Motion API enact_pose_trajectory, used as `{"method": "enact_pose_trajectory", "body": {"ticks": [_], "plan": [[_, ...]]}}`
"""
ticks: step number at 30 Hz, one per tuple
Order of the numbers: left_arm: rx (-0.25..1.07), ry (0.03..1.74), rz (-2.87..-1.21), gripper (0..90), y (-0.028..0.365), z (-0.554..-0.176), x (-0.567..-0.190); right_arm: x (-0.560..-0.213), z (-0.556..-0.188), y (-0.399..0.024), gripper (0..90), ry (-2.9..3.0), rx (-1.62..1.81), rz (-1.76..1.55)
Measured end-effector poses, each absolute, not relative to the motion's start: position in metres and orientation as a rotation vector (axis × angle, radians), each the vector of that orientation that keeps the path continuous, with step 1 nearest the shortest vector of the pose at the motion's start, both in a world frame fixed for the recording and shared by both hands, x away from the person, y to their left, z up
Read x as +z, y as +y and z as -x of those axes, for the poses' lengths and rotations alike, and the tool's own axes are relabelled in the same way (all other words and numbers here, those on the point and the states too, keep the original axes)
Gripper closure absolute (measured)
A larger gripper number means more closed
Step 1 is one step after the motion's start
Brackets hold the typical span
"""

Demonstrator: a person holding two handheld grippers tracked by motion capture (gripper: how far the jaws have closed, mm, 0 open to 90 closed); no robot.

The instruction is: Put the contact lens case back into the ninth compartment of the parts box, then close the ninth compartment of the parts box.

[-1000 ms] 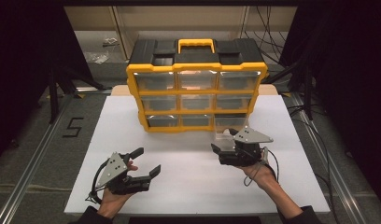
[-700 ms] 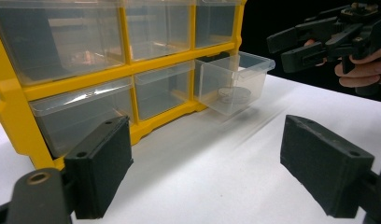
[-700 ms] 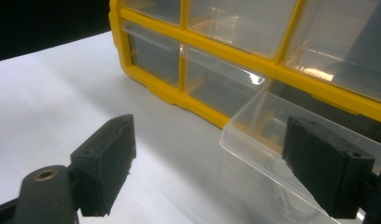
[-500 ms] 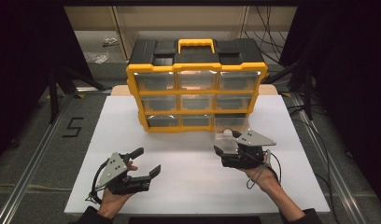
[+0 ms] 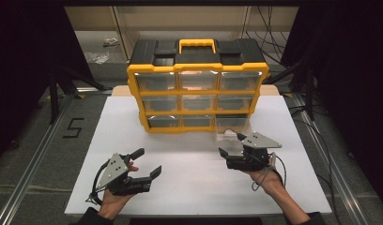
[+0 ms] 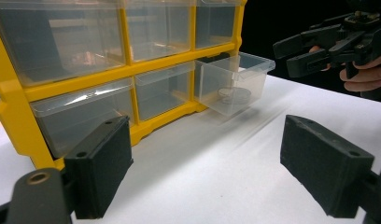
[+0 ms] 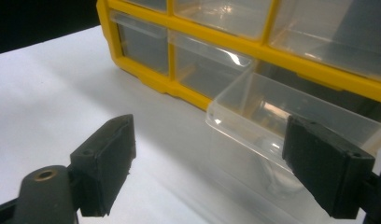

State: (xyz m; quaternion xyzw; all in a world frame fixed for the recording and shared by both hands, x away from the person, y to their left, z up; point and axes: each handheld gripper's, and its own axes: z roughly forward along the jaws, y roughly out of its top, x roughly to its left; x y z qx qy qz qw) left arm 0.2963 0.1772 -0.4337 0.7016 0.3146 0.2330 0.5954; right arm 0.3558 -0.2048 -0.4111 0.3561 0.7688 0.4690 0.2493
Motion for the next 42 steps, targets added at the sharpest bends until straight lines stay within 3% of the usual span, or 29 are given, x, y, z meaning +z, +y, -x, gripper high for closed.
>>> {"method": "enact_pose_trajectory", "body": {"ticks": [34, 42], "plan": [[0.541, 0.737, -1.628, 16.2, 0.178, -0.296, -0.434, -0.427, -0.359, -0.216, 19.2, 2.138, 1.226, -1.043], [0.542, 0.737, -1.628, 16.1, 0.178, -0.297, -0.434, -0.429, -0.360, -0.217, 28.5, 2.152, 1.227, -1.028]]}}
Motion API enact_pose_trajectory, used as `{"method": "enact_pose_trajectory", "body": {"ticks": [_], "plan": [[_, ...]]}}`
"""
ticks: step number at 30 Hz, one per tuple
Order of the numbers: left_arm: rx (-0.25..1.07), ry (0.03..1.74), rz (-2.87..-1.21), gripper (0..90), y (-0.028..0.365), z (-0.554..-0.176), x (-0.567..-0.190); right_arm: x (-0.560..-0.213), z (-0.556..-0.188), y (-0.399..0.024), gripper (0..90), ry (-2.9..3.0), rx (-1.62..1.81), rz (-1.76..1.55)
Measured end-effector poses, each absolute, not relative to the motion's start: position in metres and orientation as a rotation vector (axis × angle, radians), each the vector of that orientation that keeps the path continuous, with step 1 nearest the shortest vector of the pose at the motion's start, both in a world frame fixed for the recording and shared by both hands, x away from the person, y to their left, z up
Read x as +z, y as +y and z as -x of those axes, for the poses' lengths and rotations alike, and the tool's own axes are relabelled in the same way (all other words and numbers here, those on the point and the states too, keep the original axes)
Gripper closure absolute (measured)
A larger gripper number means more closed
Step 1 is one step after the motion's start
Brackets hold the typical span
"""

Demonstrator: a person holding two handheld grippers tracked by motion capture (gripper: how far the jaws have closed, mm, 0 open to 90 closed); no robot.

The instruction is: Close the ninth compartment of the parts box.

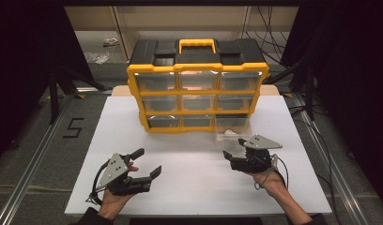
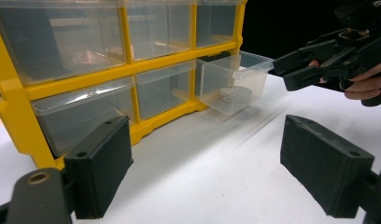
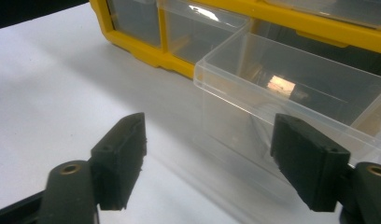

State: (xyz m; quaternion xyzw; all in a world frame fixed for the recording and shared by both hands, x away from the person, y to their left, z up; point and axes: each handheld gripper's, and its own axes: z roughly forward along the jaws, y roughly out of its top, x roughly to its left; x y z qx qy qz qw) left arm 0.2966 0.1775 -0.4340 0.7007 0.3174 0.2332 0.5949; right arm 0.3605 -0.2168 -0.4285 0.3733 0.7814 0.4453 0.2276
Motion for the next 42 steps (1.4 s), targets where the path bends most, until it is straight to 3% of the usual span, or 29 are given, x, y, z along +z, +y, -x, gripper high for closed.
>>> {"method": "enact_pose_trajectory", "body": {"ticks": [8, 25, 42], "plan": [[0.541, 0.733, -1.631, 16.2, 0.177, -0.297, -0.434, -0.429, -0.361, -0.218, 47.7, 2.154, 1.216, -1.005], [0.543, 0.730, -1.638, 16.2, 0.176, -0.297, -0.434, -0.439, -0.373, -0.225, 78.7, 2.152, 1.125, -0.958], [0.543, 0.731, -1.638, 16.3, 0.176, -0.297, -0.435, -0.445, -0.381, -0.228, 90.0, 2.130, 1.074, -0.946]]}}
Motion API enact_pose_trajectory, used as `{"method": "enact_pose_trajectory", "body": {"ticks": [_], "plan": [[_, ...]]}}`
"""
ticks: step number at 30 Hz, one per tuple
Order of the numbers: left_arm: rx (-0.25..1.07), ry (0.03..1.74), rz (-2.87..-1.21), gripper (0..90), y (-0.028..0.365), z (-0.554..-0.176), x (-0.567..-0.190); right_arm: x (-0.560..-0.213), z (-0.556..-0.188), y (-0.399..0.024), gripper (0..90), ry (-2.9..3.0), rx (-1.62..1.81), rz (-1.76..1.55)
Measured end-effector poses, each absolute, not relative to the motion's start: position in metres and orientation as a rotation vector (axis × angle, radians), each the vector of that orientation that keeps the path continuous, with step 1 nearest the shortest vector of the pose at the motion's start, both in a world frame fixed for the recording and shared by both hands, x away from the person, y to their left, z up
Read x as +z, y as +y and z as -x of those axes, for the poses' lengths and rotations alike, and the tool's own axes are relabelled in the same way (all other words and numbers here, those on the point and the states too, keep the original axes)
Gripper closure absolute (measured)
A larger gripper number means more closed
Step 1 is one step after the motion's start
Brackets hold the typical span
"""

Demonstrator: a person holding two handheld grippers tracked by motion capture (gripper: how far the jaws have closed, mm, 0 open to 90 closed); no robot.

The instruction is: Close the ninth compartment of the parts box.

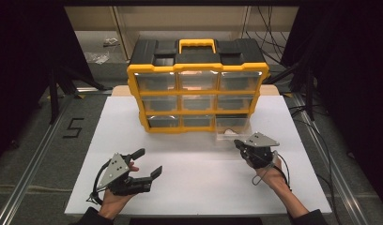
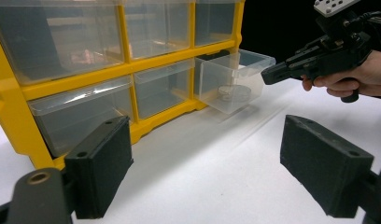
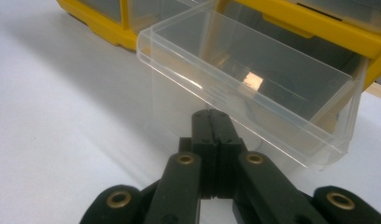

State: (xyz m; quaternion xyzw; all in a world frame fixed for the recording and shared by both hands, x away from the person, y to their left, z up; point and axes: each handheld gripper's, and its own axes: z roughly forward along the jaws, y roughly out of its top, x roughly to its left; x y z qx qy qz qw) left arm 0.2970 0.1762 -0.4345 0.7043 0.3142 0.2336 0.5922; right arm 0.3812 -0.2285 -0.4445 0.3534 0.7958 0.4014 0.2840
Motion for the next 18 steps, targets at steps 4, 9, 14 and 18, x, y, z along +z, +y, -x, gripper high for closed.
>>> {"method": "enact_pose_trajectory", "body": {"ticks": [4, 9, 14, 18], "plan": [[0.541, 0.732, -1.639, 16.3, 0.1762, -0.2972, -0.4347, -0.4457, -0.3819, -0.2273, 90.0, 2.126, 1.067, -0.936], [0.539, 0.735, -1.636, 16.3, 0.1761, -0.2973, -0.4348, -0.4478, -0.3835, -0.2258, 90.0, 2.130, 1.042, -0.920], [0.538, 0.735, -1.638, 16.3, 0.1761, -0.2978, -0.4350, -0.4489, -0.3859, -0.2248, 90.0, 2.128, 1.034, -0.924], [0.536, 0.736, -1.633, 16.3, 0.1762, -0.2979, -0.4347, -0.4499, -0.3885, -0.2238, 90.0, 2.116, 1.019, -0.919]]}}
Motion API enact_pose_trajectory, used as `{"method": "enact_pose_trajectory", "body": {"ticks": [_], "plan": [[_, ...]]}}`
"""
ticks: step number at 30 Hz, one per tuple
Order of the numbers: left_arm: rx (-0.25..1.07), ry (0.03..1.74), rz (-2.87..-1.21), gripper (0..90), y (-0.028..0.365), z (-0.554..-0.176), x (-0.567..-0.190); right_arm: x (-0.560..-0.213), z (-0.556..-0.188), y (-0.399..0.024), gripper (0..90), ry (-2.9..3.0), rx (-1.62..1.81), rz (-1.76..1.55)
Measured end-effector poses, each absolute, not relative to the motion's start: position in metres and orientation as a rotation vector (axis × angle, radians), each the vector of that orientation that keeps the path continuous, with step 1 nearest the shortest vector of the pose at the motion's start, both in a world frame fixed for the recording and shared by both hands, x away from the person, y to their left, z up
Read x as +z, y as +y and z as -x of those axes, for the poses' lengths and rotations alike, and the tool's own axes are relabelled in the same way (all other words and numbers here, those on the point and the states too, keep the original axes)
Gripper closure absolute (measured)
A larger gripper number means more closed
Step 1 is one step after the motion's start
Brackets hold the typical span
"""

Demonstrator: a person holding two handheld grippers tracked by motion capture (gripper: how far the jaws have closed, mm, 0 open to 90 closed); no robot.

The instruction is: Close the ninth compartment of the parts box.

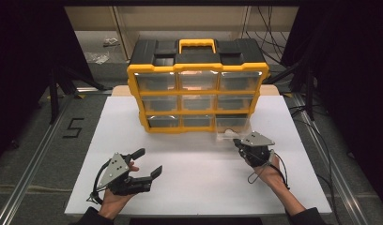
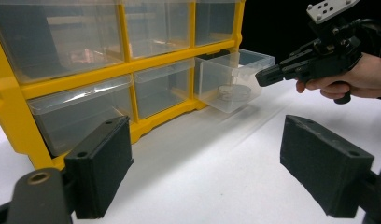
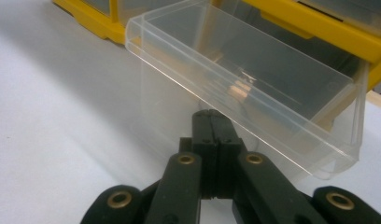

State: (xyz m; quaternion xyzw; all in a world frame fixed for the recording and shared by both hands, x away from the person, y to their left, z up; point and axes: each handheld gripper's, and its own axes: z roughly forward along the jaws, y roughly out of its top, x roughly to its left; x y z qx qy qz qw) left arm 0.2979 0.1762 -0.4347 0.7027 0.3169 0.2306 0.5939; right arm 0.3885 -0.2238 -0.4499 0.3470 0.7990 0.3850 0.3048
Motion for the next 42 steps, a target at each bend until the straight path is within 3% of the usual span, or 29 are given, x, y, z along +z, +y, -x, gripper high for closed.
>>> {"method": "enact_pose_trajectory", "body": {"ticks": [42], "plan": [[0.533, 0.737, -1.635, 16.4, 0.176, -0.298, -0.436, -0.455, -0.407, -0.213, 90.0, 2.069, 0.951, -0.882]]}}
